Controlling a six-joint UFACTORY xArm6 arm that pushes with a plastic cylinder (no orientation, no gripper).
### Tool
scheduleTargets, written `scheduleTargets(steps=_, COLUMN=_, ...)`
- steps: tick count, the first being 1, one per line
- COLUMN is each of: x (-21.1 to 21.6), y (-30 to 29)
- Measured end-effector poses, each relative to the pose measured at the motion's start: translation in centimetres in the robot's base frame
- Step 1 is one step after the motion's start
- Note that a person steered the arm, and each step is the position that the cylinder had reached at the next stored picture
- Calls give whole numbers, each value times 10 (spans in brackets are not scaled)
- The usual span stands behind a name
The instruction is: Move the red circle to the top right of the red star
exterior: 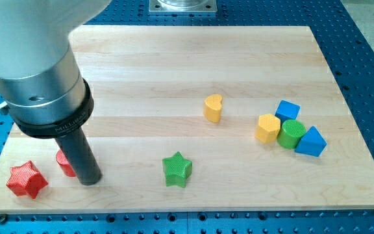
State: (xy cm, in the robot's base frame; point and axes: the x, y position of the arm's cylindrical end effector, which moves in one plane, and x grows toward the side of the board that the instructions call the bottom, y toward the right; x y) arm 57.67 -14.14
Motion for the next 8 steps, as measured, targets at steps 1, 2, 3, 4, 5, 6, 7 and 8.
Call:
scheduleTargets(steps=1, x=-16, y=-4)
scheduleTargets(steps=2, x=-25, y=-15)
scheduleTargets(steps=3, x=-31, y=-3)
scheduleTargets(steps=4, x=-47, y=-8)
scheduleTargets(steps=5, x=-46, y=-18)
scheduleTargets(steps=6, x=-43, y=-27)
scheduleTargets(steps=7, x=-36, y=-46)
scheduleTargets(steps=8, x=-35, y=-54)
